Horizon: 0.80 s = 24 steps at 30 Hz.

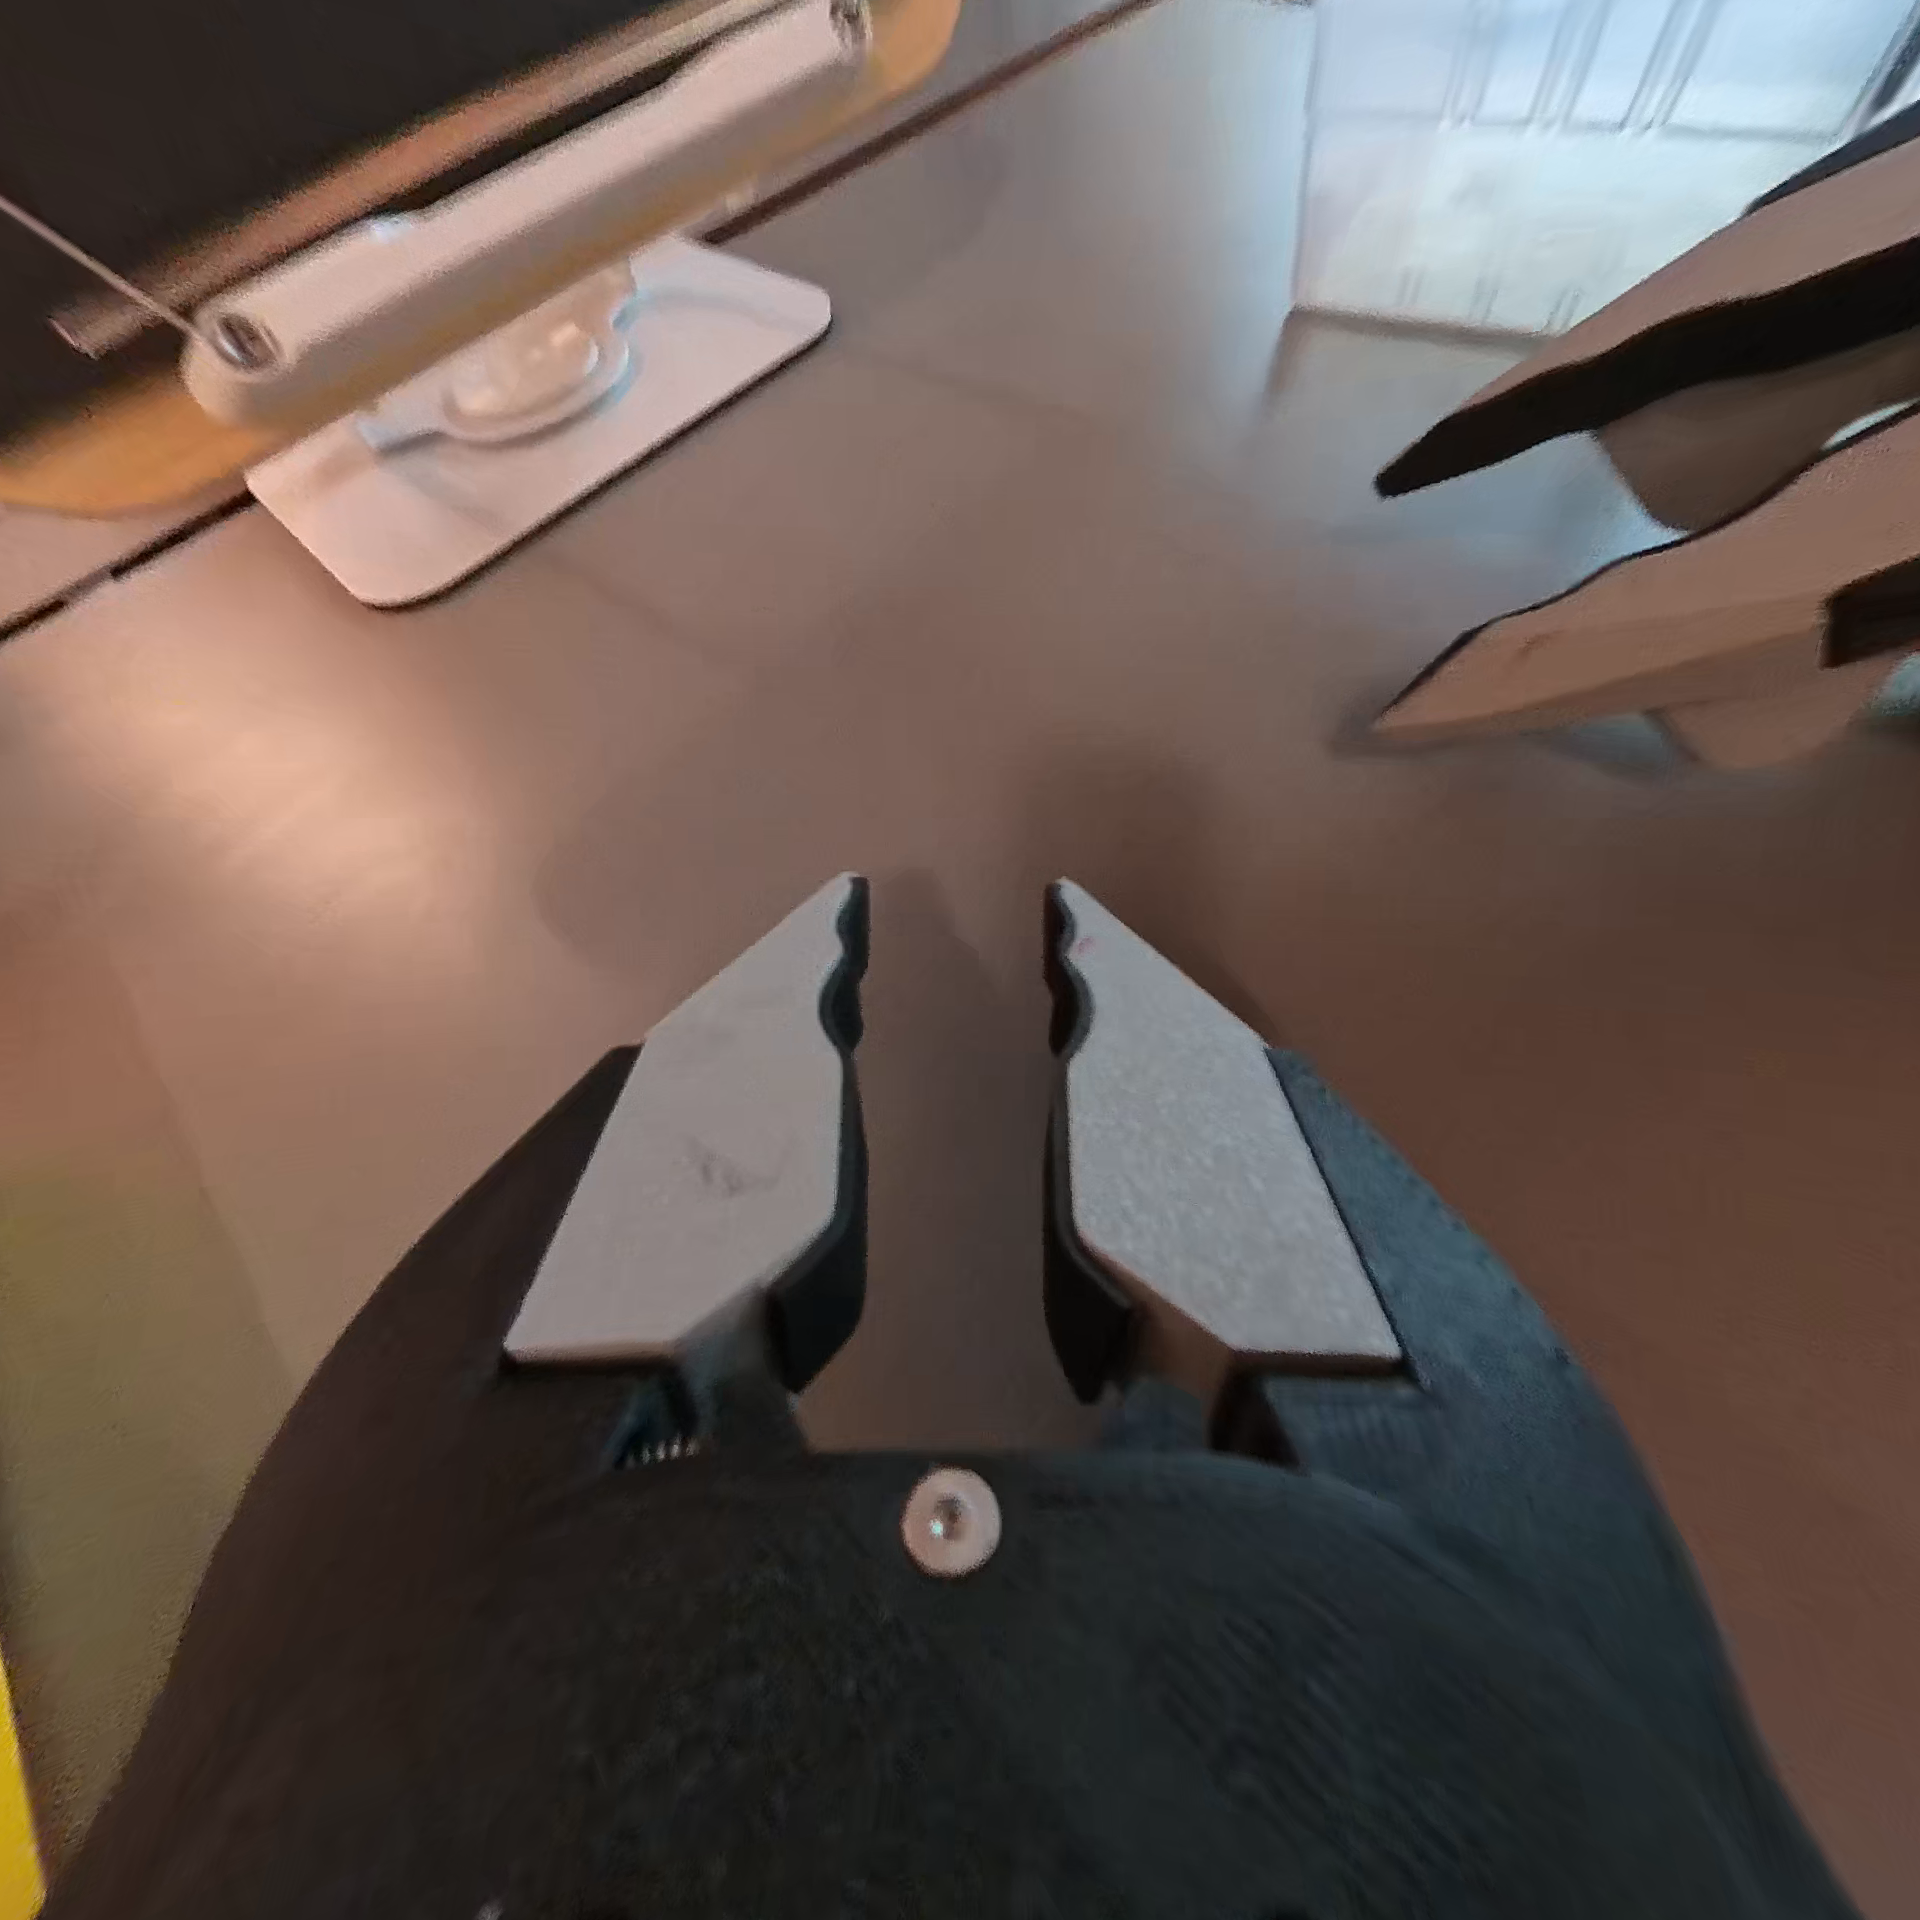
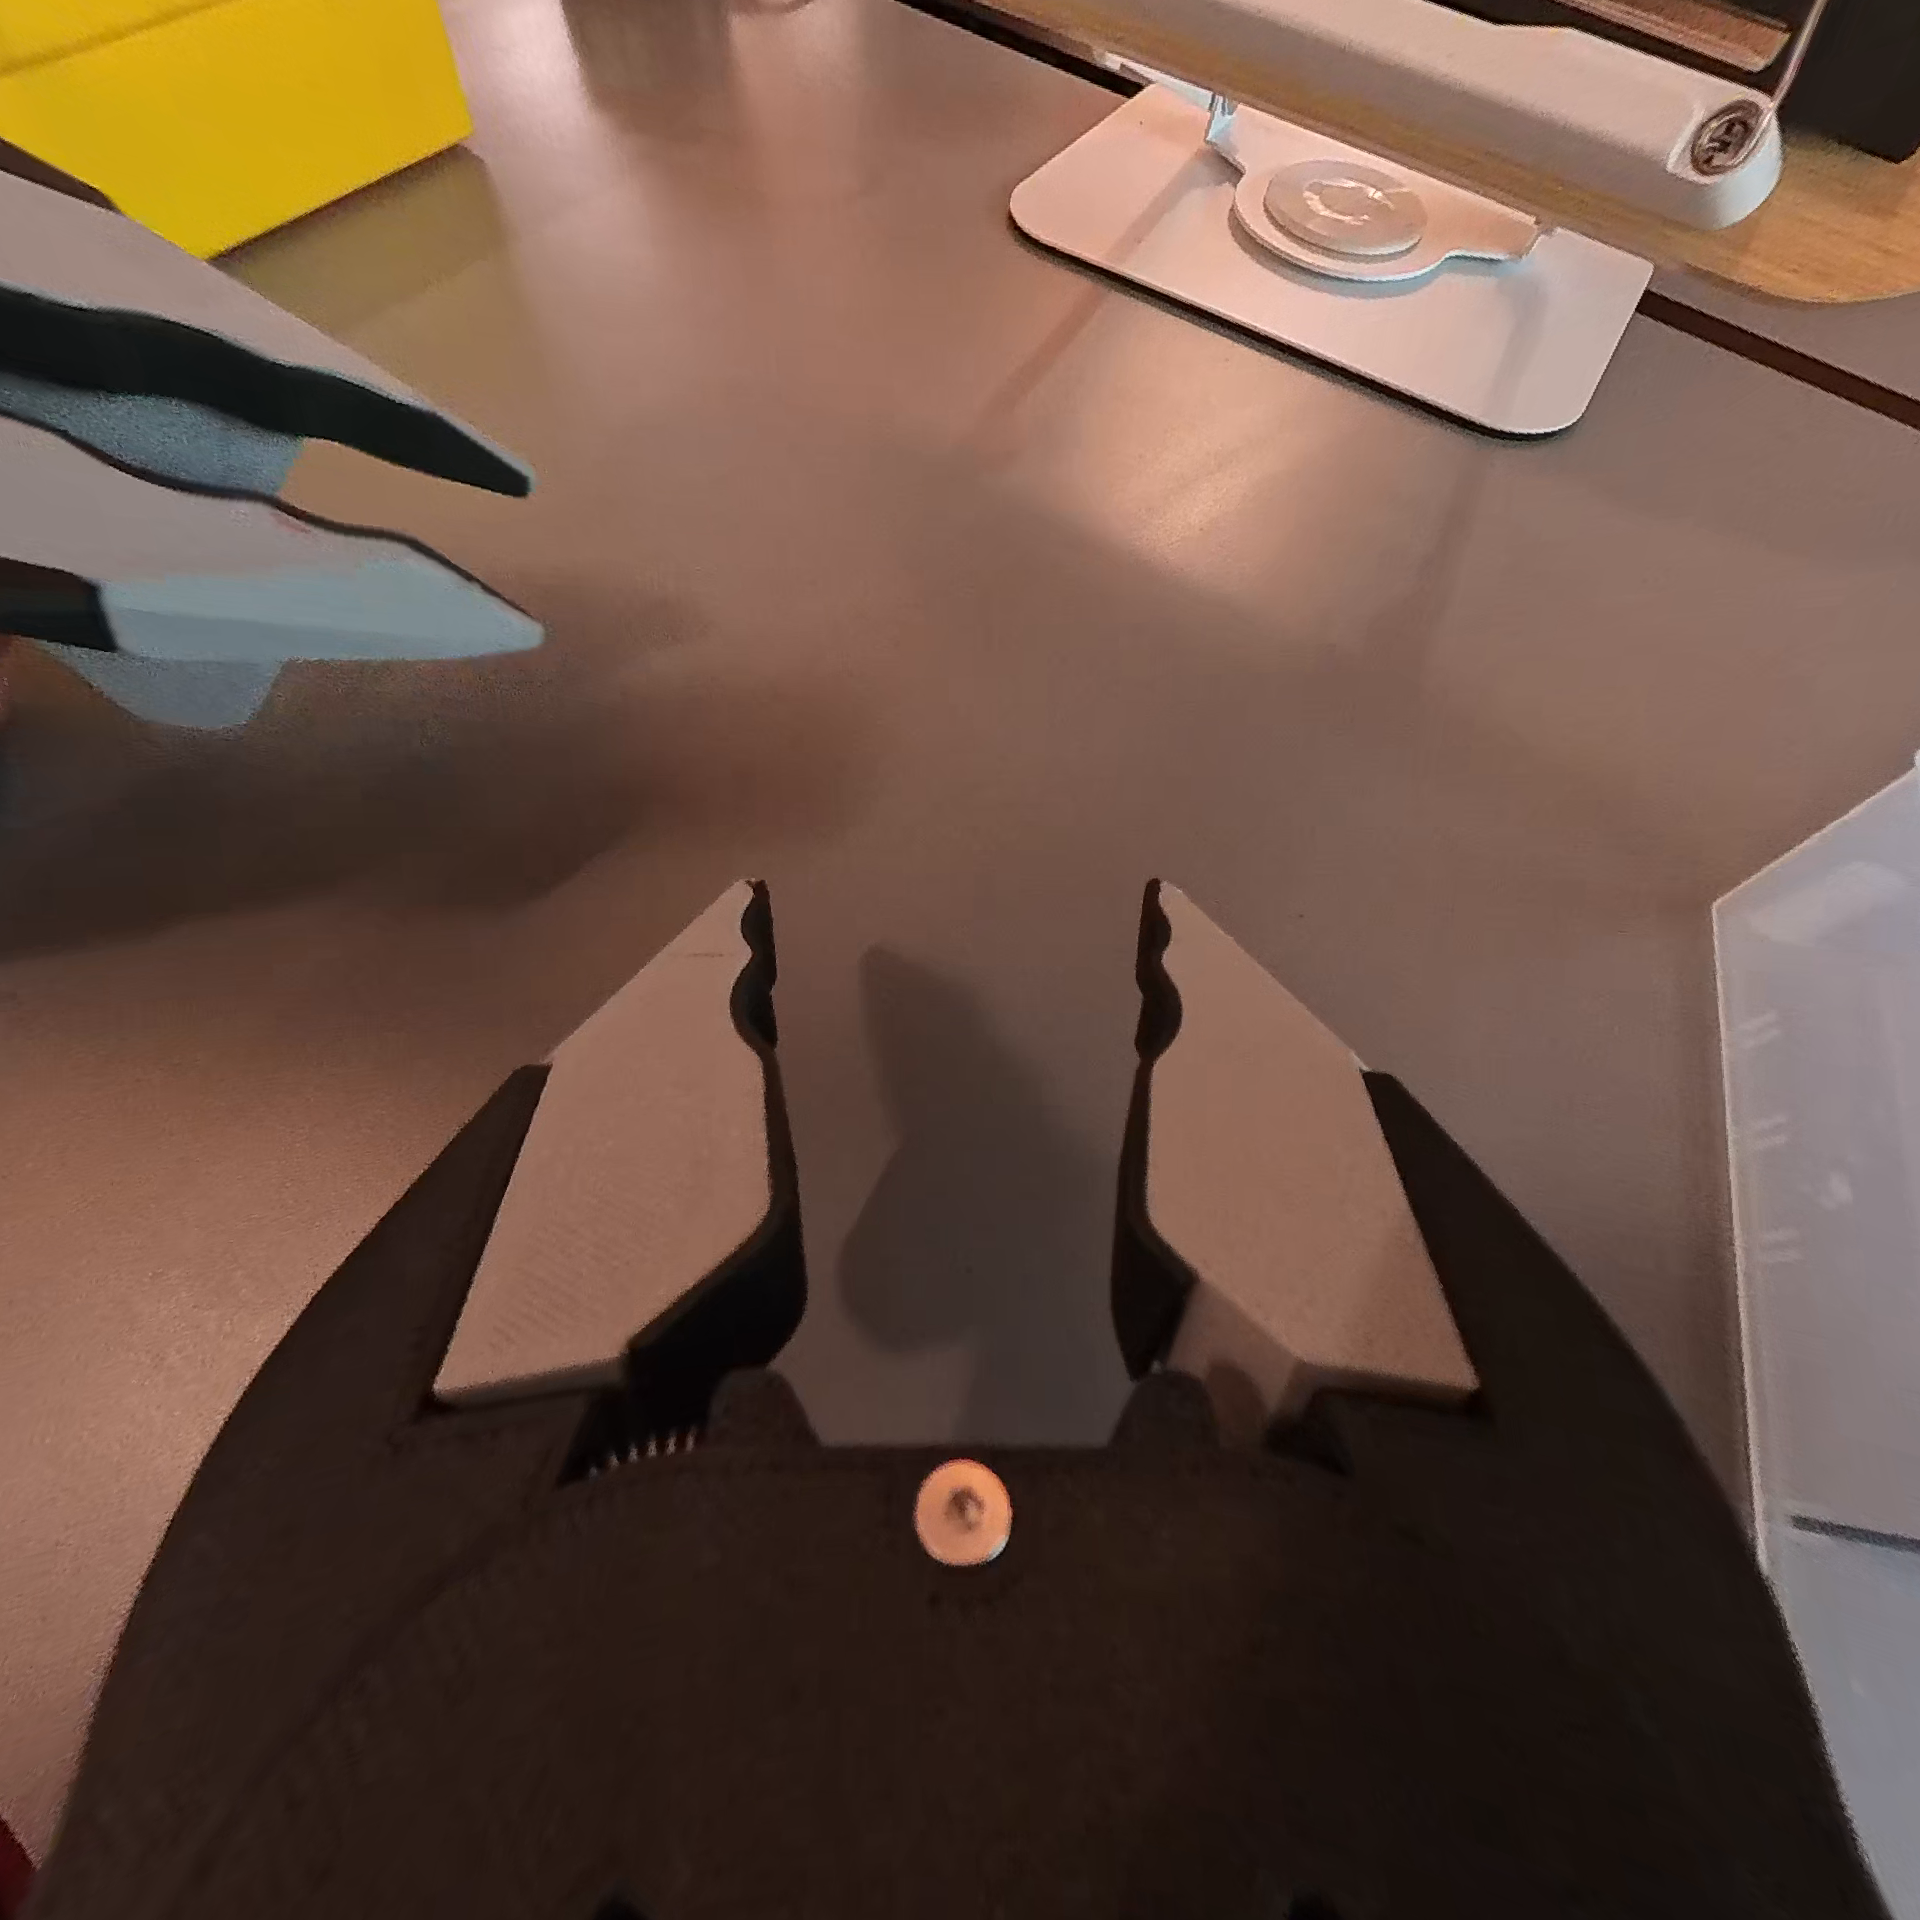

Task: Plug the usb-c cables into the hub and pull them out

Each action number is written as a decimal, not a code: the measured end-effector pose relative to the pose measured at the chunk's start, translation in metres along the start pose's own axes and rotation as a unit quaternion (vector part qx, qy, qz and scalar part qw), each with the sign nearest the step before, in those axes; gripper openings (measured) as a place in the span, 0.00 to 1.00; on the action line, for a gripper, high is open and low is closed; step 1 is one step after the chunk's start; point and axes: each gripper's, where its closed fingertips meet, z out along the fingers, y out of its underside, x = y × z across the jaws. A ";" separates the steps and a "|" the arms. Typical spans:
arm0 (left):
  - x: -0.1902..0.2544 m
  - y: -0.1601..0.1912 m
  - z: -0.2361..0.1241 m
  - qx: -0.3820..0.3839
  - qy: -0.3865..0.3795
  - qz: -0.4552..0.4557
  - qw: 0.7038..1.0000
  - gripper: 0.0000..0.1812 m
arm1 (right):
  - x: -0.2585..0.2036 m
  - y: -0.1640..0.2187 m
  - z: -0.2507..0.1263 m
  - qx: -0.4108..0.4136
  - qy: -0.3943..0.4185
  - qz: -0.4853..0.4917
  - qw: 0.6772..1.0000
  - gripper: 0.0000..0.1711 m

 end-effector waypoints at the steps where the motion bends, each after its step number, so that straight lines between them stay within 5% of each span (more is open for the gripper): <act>1: 0.001 -0.004 -0.003 0.016 -0.005 0.005 1.000 0.16 | 0.000 0.000 0.000 -0.001 0.000 -0.002 1.000 0.39; 8: 0.027 -0.032 -0.024 0.040 0.062 -0.018 0.997 0.20 | -0.003 0.002 0.002 -0.009 -0.006 -0.007 1.000 0.39; 13: 0.009 -0.100 -0.110 0.151 0.046 -0.011 0.987 0.14 | -0.003 0.002 0.002 -0.007 -0.004 -0.009 1.000 0.38; 16: -0.003 -0.123 -0.164 0.181 0.108 -0.047 0.976 0.08 | -0.002 0.001 0.001 -0.006 0.000 -0.011 1.000 0.38; 18: -0.035 -0.133 -0.189 0.201 0.100 -0.062 0.972 0.05 | -0.003 0.002 0.002 -0.008 -0.001 -0.014 1.000 0.38; 21: -0.118 -0.129 -0.190 0.155 -0.009 -0.062 0.986 0.00 | -0.005 0.004 0.004 -0.017 -0.005 -0.021 1.000 0.38; 24: -0.178 -0.095 -0.158 0.053 -0.012 -0.048 0.997 0.16 | -0.005 0.005 0.004 -0.020 -0.001 -0.025 0.999 0.38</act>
